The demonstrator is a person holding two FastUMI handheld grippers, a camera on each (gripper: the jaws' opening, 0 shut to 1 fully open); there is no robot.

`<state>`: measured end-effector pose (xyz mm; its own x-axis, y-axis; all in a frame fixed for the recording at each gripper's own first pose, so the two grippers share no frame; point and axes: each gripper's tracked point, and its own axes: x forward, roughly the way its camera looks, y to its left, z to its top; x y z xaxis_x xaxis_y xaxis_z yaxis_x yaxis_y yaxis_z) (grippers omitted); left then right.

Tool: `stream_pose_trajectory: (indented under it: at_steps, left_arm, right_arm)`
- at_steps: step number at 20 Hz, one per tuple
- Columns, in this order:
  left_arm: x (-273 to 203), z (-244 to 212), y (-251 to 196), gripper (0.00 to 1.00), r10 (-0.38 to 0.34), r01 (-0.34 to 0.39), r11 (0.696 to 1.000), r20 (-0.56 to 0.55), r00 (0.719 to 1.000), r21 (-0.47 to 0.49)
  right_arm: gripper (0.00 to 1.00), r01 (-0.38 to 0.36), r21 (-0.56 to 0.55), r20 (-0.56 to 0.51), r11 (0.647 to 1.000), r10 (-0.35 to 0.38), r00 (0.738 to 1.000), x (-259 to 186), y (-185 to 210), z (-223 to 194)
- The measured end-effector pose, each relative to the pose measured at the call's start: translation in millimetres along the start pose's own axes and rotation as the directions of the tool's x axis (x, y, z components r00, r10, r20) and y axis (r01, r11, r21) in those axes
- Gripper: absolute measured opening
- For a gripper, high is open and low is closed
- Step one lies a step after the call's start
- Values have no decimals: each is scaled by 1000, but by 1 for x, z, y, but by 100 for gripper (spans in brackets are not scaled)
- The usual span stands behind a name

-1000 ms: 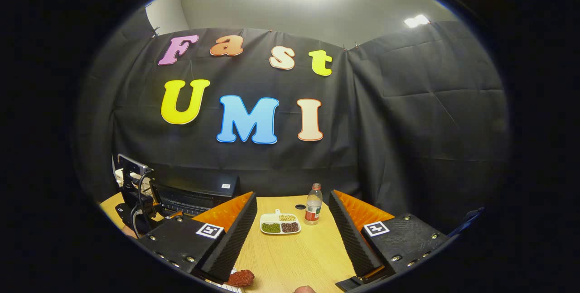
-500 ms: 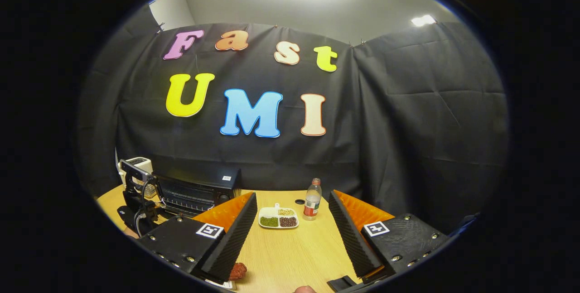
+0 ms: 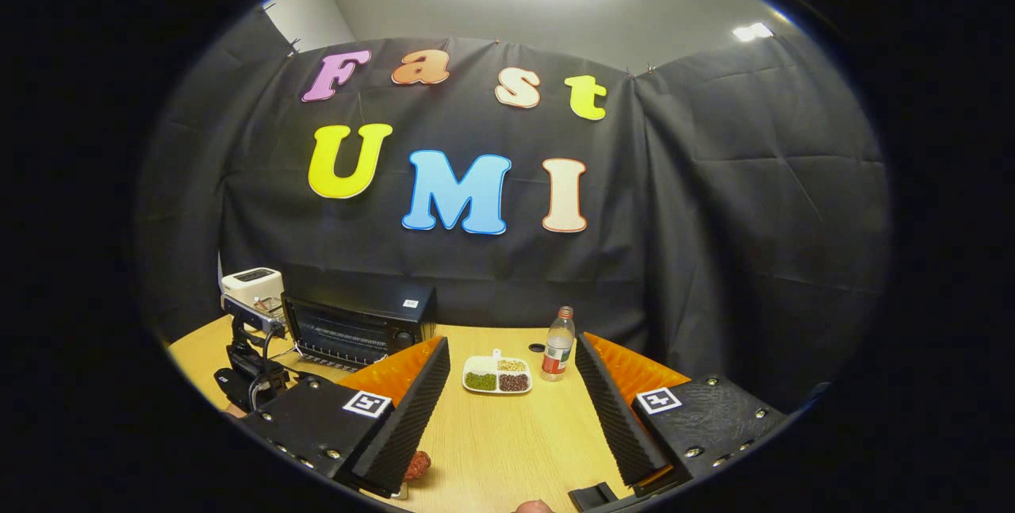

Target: Open the electric oven with the left hand, put the food in, and close the electric oven.

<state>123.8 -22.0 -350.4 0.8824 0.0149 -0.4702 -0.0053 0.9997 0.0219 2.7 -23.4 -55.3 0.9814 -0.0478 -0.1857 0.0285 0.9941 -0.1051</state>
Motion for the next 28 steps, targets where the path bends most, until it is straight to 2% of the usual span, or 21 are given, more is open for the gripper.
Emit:
stream_pose_trajectory:
  at_steps: [1, 3, 4, 7, 8, 10, 14, 15, 17, 19, 21, 22, 23, 25, 26, 27, 28]
  left_arm:
    - [-5, 1, 2, 94, 7, -7, 1000, 1, 1000, 0]
    - [-16, 9, 4, 100, 16, -15, 1000, 14, 1000, -3]
    - [-23, 18, 3, 97, 16, -15, 1000, 28, 999, -5]
    - [-53, 54, 1, 95, 12, -10, 1000, 97, 995, -17]
    - [-64, 69, 1, 100, 10, -7, 1000, 123, 992, -25]
    - [-88, 97, 1, 96, 4, 3, 999, 173, 985, -42]
    - [-135, 143, 5, 100, -3, 14, 999, 264, 964, -37]
    - [-148, 152, 8, 96, -1, 12, 999, 281, 960, -37]
    - [-169, 165, 13, 100, 7, 8, 999, 308, 951, -46]
    - [-184, 172, 20, 100, 24, -8, 999, 329, 944, -50]
    - [-197, 176, 28, 91, 47, -34, 998, 343, 938, -44]
    - [-203, 178, 32, 96, 58, -46, 998, 348, 936, -42]
    - [-207, 181, 37, 94, 70, -59, 997, 356, 932, -40]
    - [-215, 186, 43, 100, 90, -80, 996, 366, 926, -43]
    - [-219, 188, 45, 96, 99, -86, 995, 370, 924, -49]
    - [-222, 190, 46, 100, 106, -92, 994, 375, 921, -56]
    - [-226, 191, 48, 90, 112, -96, 993, 379, 919, -61]
  right_arm:
    - [97, -12, 5, -2, 1000, 12, 1000, 0, 1, -2]
    - [97, -35, 17, 0, 999, 35, 999, 3, 3, -4]
    - [97, -48, 26, -2, 998, 48, 999, 4, 4, -5]
    - [97, -89, 68, -17, 994, 90, 996, 10, 9, -14]
    - [97, -106, 90, -24, 990, 109, 994, 13, 11, -17]
    - [97, -134, 129, -44, 983, 141, 989, 20, 16, -25]
    - [96, -195, 193, -132, 962, 223, 966, 31, 31, -54]
    - [96, -207, 209, -146, 956, 240, 960, 33, 33, -59]
    - [97, -232, 238, -175, 943, 276, 945, 37, 40, -72]
    - [97, -255, 250, -208, 934, 309, 928, 40, 46, -88]
    - [97, -286, 260, -251, 922, 351, 902, 40, 54, -106]
    - [98, -300, 267, -271, 916, 370, 888, 40, 57, -116]
    - [98, -311, 279, -293, 909, 389, 873, 39, 61, -124]
    - [98, -336, 323, -334, 885, 438, 834, 34, 72, -141]
    - [98, -341, 349, -349, 873, 459, 817, 34, 78, -146]
    - [98, -339, 371, -370, 864, 472, 800, 33, 81, -154]
    - [98, -333, 390, -388, 859, 481, 786, 31, 83, -162]
